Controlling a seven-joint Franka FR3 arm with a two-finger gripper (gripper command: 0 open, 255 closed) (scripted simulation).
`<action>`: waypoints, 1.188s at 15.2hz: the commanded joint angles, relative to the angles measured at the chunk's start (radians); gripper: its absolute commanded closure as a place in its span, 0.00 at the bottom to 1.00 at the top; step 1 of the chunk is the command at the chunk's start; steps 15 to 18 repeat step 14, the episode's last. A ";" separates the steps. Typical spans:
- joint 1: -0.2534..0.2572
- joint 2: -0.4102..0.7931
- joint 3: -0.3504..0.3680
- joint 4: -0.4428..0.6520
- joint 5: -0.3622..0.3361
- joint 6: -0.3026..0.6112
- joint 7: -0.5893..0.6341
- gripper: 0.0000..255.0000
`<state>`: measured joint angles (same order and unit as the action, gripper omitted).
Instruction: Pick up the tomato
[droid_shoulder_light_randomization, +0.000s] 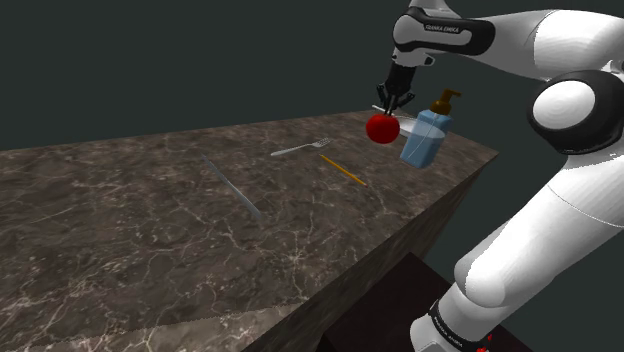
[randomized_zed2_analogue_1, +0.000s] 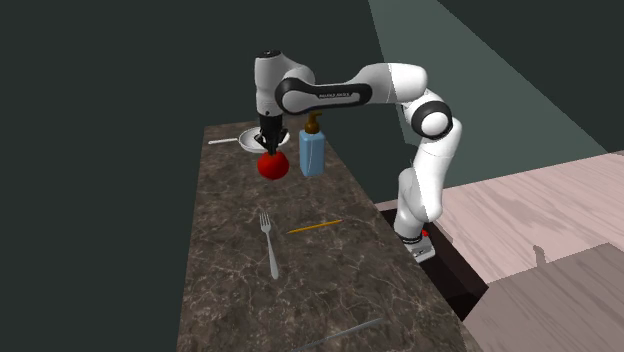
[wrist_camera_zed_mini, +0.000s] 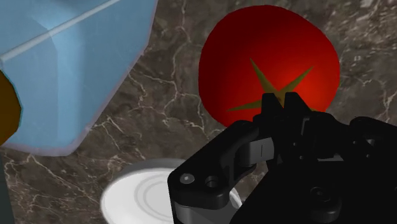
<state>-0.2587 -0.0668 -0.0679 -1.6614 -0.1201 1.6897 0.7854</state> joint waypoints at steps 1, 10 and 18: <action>0.000 0.007 0.000 0.039 0.001 -0.031 -0.004 1.00; 0.000 0.054 0.000 0.220 0.004 -0.165 -0.019 1.00; 0.000 0.070 0.000 0.270 0.005 -0.199 -0.023 1.00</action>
